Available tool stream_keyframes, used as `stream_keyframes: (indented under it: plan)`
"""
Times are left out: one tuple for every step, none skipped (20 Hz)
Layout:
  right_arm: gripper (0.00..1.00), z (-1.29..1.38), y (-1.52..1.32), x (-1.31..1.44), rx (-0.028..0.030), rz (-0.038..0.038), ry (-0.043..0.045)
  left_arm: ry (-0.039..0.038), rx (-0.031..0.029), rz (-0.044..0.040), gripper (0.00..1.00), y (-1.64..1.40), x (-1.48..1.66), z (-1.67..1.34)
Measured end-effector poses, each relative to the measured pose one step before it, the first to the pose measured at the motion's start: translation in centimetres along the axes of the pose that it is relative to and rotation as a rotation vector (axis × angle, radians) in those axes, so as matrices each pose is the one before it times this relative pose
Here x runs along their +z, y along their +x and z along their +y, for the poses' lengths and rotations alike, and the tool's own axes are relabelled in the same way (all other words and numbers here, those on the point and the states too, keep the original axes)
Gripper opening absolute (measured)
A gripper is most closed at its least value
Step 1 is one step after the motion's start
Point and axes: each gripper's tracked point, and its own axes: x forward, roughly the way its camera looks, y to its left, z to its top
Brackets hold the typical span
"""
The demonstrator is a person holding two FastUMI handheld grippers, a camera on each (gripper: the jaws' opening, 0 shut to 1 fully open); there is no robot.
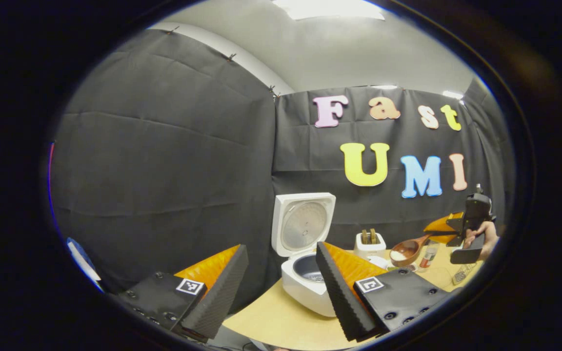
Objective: Close the left gripper, press the button to open the rice cooker; take a wooden spoon from the chopstick holder with the right hand, scoop a spoonful of rice and pour it into the rice cooker, then put the wooden spoon back into the chopstick holder.
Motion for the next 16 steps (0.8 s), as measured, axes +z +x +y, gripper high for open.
stream_keyframes:
  plan:
    - [0.10, 0.802, 0.863, -0.451, 0.01079, 0.00922, -0.00738, -0.00295, 0.00894, 0.00253, 0.97, -0.211, -0.093, 0.443]
    - [0.10, 0.602, 0.907, -0.476, 0.01097, 0.00890, -0.01001, -0.00361, 0.01145, 0.00572, 0.99, -0.015, -0.183, 0.507]
    - [0.10, 0.504, 0.944, -0.677, 0.00778, 0.00582, -0.01098, -0.00340, 0.00936, 0.00698, 0.99, -0.134, -0.180, 0.362]
    - [0.10, 0.576, 0.867, -0.553, 0.00777, 0.00657, -0.01065, -0.00475, 0.00684, 0.00558, 0.99, -0.222, -0.173, 0.386]
    - [0.10, 0.601, 0.659, -0.601, 0.00850, 0.00620, -0.01252, -0.00085, 0.00695, 0.00644, 0.99, -0.203, -0.147, 0.398]
    - [0.10, 0.509, 0.824, -0.487, 0.00939, 0.00758, -0.01494, 0.00408, 0.01022, 0.00707, 0.99, -0.004, -0.217, 0.407]
    - [0.10, 0.467, 0.827, -0.515, 0.00539, 0.00547, -0.01778, 0.00605, 0.00958, 0.00739, 0.99, 0.021, -0.248, 0.413]
    - [0.10, 0.206, 0.849, -0.510, 0.00295, 0.00507, -0.02111, 0.00379, 0.00723, 0.00579, 0.99, -0.108, -0.191, 0.266]
    - [0.10, 0.206, 0.710, -0.766, -0.00037, 0.00781, -0.02280, 0.00162, 0.00488, 0.00296, 0.97, -0.139, -0.094, 0.189]
    - [0.10, 0.214, 0.697, -0.533, -0.00031, 0.00851, -0.02346, 0.00030, 0.00535, 0.00236, 0.99, -0.176, -0.050, 0.263]
    - [0.10, 0.210, 0.715, -0.580, 0.00023, 0.00715, -0.02418, -0.00032, 0.00484, 0.00462, 0.99, 0.063, -0.233, -0.146]
    - [0.10, 0.051, 0.864, -0.588, -0.00068, 0.00954, -0.02501, -0.00087, 0.00583, 0.00663, 0.97, 0.141, -0.195, 0.100]
    - [0.10, -0.354, 1.356, -0.857, -0.00041, 0.01113, -0.02870, -0.00291, 0.00440, 0.00704, 0.97, 0.247, -0.440, 0.272]
    - [0.10, -0.177, 0.995, -0.790, -0.00013, 0.01110, -0.03946, -0.00353, 0.00542, 0.00694, 0.97, 0.100, -0.443, 0.209]
    - [0.10, 0.072, 0.767, -0.811, 0.00114, 0.01021, -0.04845, -0.00413, 0.00422, 0.00619, 0.97, 0.082, -0.244, 0.153]
    - [0.10, 0.157, 0.780, -0.502, 0.00130, 0.00355, -0.06160, -0.00425, 0.00321, 0.00458, 0.97, -0.208, -0.253, 0.209]
